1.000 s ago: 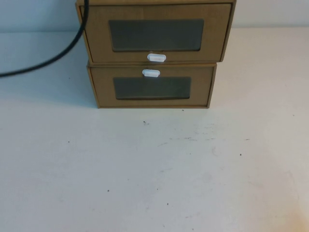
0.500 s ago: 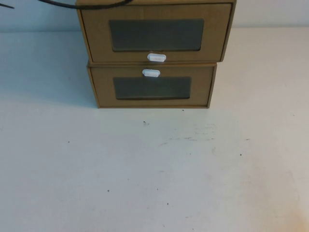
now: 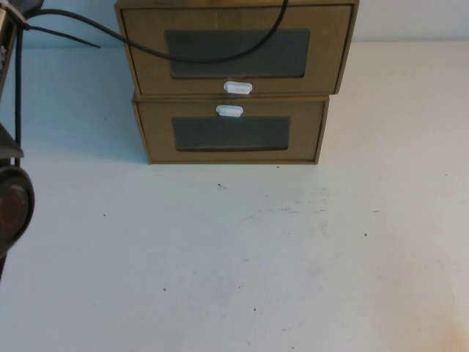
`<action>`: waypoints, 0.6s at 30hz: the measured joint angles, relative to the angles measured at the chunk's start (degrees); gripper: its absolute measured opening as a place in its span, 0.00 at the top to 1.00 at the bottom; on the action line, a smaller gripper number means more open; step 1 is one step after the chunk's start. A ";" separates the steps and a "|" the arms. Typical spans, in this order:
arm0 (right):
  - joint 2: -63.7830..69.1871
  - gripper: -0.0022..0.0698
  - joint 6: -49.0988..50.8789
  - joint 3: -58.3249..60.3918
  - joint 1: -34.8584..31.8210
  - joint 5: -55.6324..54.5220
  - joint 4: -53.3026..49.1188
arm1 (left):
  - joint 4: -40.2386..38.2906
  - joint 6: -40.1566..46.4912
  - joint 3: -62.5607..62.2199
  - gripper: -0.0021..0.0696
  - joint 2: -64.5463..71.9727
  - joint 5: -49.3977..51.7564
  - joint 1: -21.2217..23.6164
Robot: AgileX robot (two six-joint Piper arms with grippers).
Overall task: Open the shoe box
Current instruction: 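Pull the top drawer of the cardboard box fully open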
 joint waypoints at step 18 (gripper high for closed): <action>0.00 0.99 0.00 0.00 0.00 0.00 0.00 | 1.20 0.00 -0.58 0.98 0.99 -0.46 0.00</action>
